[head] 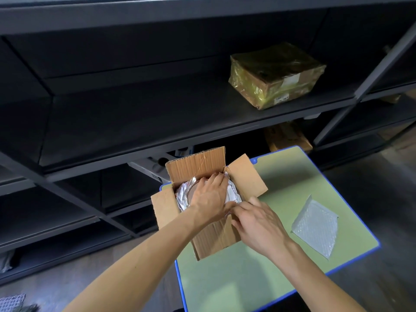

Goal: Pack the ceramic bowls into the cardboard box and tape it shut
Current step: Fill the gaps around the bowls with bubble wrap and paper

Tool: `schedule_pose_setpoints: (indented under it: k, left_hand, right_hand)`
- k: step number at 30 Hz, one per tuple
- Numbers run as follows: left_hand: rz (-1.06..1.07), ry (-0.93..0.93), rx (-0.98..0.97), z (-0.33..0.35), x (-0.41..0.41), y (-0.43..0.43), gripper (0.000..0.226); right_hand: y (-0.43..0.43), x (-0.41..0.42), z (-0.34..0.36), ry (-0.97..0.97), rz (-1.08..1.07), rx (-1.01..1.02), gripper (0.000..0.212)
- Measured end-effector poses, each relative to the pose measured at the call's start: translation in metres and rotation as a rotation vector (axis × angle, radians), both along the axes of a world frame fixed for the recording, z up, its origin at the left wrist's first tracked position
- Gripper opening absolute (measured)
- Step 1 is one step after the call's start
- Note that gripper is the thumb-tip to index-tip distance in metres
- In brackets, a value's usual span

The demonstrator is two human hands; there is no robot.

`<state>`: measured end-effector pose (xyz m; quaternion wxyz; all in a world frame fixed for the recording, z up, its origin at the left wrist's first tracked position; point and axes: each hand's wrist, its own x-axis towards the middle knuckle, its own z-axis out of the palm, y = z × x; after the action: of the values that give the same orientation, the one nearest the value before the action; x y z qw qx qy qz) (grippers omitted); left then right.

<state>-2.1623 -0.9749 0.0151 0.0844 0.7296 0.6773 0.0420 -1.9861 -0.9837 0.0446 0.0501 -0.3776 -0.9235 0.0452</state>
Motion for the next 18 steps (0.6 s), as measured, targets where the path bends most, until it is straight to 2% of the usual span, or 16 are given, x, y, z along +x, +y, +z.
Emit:
schedule_pose_setpoints:
  k: [3, 8, 13, 18]
  left_hand:
    - [0.013, 0.004, -0.005, -0.003, 0.000, -0.003, 0.088]
    - [0.002, 0.003, -0.033, -0.005, -0.003, -0.001, 0.112]
    - [0.005, 0.054, -0.063, -0.003, 0.003, 0.004, 0.103]
    - [-0.032, 0.148, -0.070, 0.002, 0.001, -0.005, 0.105]
  right_hand:
    - [-0.006, -0.001, -0.003, 0.075, -0.061, -0.038, 0.013]
    - [-0.003, 0.008, -0.002, 0.133, -0.103, -0.092, 0.015]
    - [0.004, 0.012, 0.002, 0.085, -0.065, -0.099, 0.016]
    - [0.008, 0.014, 0.001, 0.126, -0.044, -0.117, 0.013]
